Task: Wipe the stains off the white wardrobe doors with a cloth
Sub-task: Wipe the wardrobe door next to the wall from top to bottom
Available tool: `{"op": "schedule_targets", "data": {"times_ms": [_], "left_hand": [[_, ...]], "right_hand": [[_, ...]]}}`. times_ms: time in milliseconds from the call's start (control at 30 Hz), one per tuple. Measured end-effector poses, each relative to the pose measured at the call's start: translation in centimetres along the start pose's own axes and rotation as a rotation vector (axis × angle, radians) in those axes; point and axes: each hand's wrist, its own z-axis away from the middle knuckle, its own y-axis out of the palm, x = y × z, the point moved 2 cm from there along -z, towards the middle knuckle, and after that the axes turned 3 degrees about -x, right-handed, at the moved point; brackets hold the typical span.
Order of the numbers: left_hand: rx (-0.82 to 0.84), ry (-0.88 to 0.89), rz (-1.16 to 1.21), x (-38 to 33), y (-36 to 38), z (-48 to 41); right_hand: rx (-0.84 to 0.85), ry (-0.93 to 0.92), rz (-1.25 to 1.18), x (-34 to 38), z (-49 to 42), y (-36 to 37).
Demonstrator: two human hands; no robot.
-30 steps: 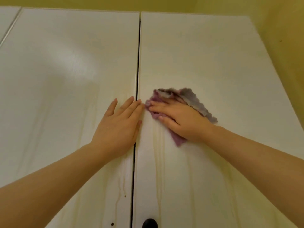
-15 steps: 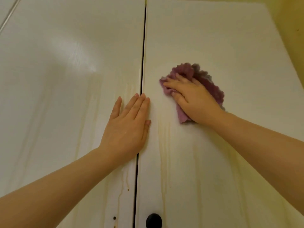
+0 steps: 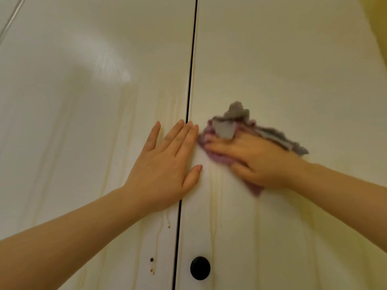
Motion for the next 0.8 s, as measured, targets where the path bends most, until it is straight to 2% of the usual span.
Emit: {"op": "schedule_targets", "data": {"times_ms": [67, 100, 133, 233, 267, 300, 367, 400, 433, 533, 567, 667, 700, 733, 800], "left_hand": [[0.014, 0.008, -0.012, 0.0, -0.2, 0.3], [0.02, 0.009, -0.014, 0.0, -0.3, 0.4], [0.023, 0.012, -0.013, 0.0, -0.4, 0.4], [0.03, 0.031, -0.013, 0.1, -0.5, 0.6], [0.033, 0.039, -0.021, 0.2, -0.5, 0.7], [0.038, 0.048, -0.029, 0.2, -0.5, 0.9], [0.048, 0.059, -0.038, 0.3, -0.5, 0.9], [0.053, 0.056, -0.039, 0.3, -0.6, 0.9], [0.061, 0.053, -0.036, 0.2, -0.6, 0.9], [0.089, 0.077, -0.03, -0.3, -0.6, 1.3], [0.102, 0.088, -0.028, -0.5, -0.6, 1.5], [0.097, 0.086, -0.019, -0.6, -0.6, 1.6], [0.095, 0.087, -0.021, -0.6, -0.7, 1.6], [0.094, 0.091, -0.024, -0.6, -0.7, 1.6], [0.092, 0.104, -0.031, -0.5, -0.8, 1.6]], "right_hand": [[-0.127, 0.296, -0.084, -2.2, -1.3, -1.2], [-0.167, 0.378, -0.092, -2.5, -1.6, -1.1], [-0.172, 0.353, -0.086, -1.7, -1.5, -0.9], [0.004, 0.012, -0.082, 1.7, 0.3, 1.1], [0.005, -0.019, -0.06, 1.4, 0.5, 1.0], [-0.019, 0.062, -0.058, 0.4, 0.3, 0.2], [-0.159, 0.363, -0.118, -1.8, 0.0, -1.0], [-0.181, 0.417, -0.073, -1.5, 0.2, -0.9], [-0.145, 0.357, -0.047, -0.1, 0.6, -0.5], [-0.027, -0.017, -0.009, 3.7, 2.8, 1.5], [-0.049, -0.005, -0.016, 3.2, 2.7, 1.3], [-0.26, 0.354, -0.023, 0.2, 0.9, 0.2], [-0.29, 0.376, 0.008, 0.4, 0.6, 0.3], [-0.285, 0.306, 0.037, 1.4, 0.8, 1.1], [-0.215, 0.042, 0.015, 3.8, 2.2, 2.7]]}}
